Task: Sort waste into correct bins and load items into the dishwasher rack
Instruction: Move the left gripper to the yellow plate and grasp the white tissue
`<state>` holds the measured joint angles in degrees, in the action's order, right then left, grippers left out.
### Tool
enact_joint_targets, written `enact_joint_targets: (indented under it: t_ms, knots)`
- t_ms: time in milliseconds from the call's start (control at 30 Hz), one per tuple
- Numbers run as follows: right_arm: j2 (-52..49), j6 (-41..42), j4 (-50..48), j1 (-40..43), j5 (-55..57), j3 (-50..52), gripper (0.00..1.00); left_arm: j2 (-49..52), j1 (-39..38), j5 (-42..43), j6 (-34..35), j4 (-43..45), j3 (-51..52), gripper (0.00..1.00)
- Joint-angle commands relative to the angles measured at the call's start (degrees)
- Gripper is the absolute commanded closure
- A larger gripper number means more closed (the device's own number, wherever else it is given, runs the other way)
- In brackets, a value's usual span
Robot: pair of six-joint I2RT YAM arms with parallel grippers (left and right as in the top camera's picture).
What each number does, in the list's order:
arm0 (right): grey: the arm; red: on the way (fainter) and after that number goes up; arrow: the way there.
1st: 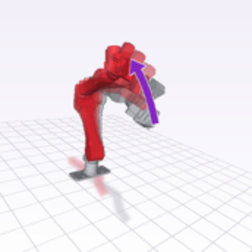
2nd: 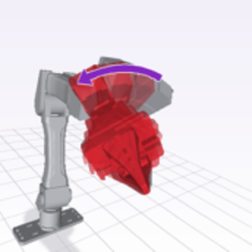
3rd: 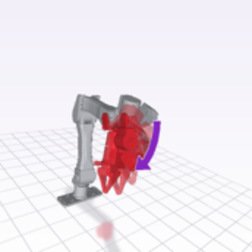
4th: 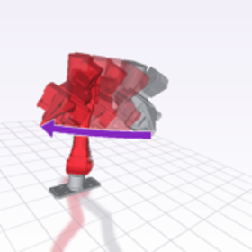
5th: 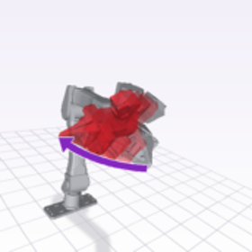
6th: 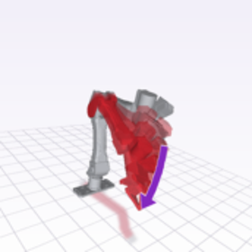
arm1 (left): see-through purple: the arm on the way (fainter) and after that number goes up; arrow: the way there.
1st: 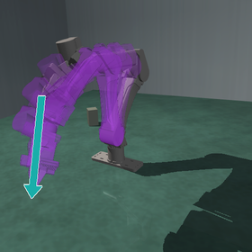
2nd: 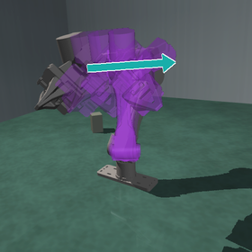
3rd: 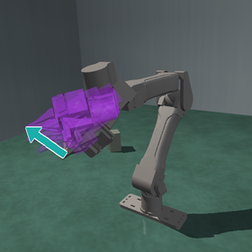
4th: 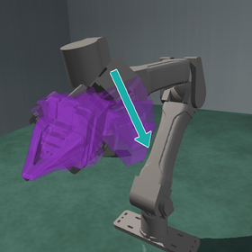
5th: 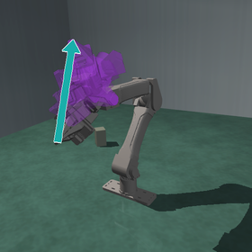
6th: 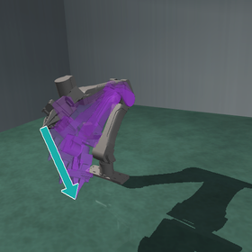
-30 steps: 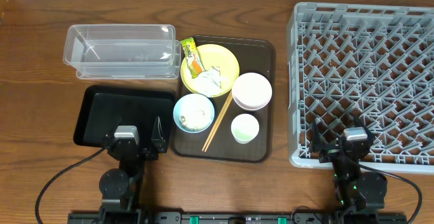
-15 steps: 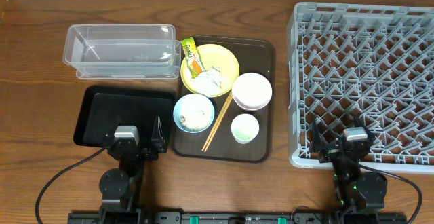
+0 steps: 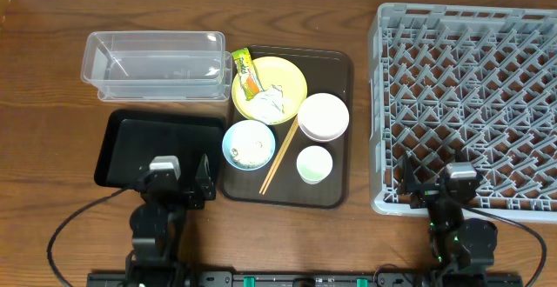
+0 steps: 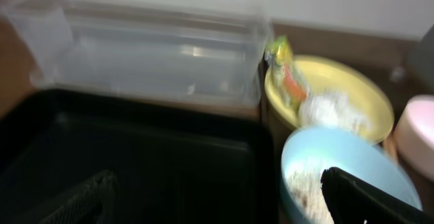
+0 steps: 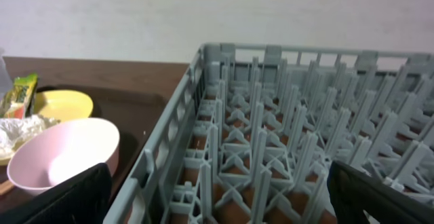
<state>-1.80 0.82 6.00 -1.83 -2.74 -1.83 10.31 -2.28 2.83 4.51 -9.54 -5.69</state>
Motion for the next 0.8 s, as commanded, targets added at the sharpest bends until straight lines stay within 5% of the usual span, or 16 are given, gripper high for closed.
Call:
enact_joint_targets:
  t_ms: [0, 367, 767]
  knots:
    - [-3.06, 1.11, 0.7, 0.04, 1.88, -4.44, 0.01, 5.84, 0.28, -0.22, 0.55, -1.57, -6.88, 0.02]
    - [-28.72, 1.05, 7.15, 0.04, 2.45, -20.98, 0.01, 34.27, 0.28, 3.02, 0.5, -19.47, -31.74, 0.02]
    - [-55.47, 0.63, 27.67, 0.04, 0.52, -44.85, 0.01, 60.35, 0.28, 8.85, 0.52, -47.5, -59.8, 0.02]
